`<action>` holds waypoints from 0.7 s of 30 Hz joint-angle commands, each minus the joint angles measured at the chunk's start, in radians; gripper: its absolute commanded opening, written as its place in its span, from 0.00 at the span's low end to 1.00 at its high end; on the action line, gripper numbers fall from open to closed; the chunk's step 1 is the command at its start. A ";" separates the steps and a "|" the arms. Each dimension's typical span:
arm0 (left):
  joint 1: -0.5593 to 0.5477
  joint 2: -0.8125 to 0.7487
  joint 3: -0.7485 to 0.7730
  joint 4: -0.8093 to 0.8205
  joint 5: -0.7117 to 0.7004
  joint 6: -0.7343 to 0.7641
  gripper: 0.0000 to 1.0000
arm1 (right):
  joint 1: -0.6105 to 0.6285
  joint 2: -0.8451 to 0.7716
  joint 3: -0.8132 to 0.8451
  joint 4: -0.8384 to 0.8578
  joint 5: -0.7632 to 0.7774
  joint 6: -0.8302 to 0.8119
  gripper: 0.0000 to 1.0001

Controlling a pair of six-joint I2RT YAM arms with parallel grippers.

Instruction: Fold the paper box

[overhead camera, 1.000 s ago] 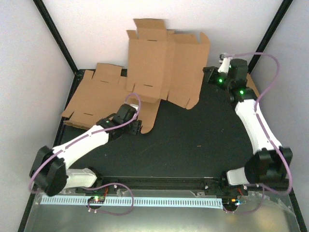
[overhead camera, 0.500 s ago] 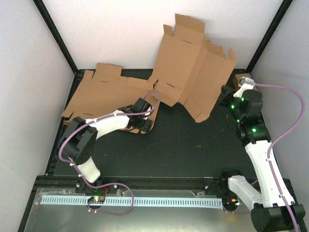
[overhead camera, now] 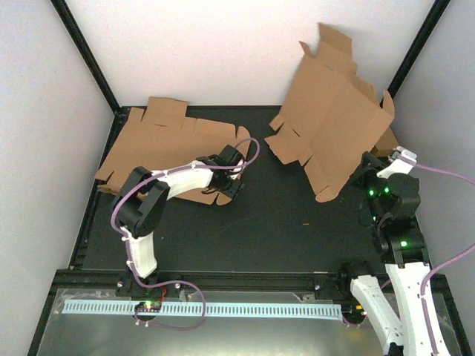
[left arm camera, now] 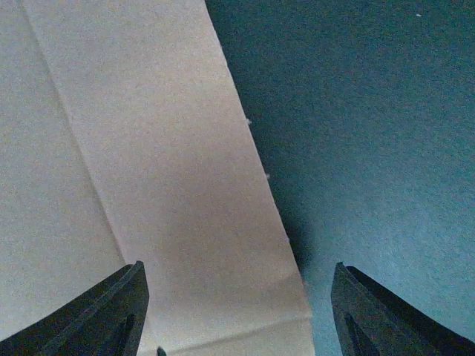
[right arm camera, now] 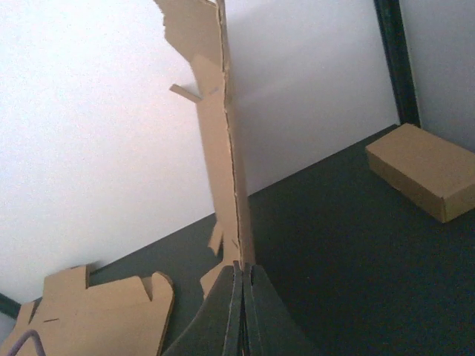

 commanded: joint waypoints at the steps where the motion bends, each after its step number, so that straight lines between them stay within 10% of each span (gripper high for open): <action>1: -0.004 0.057 0.068 -0.040 -0.056 -0.005 0.70 | -0.005 -0.015 0.024 0.009 0.078 0.005 0.01; 21: 0.145 0.247 0.380 -0.108 -0.116 -0.114 0.61 | -0.004 0.027 0.002 0.035 -0.091 -0.005 0.01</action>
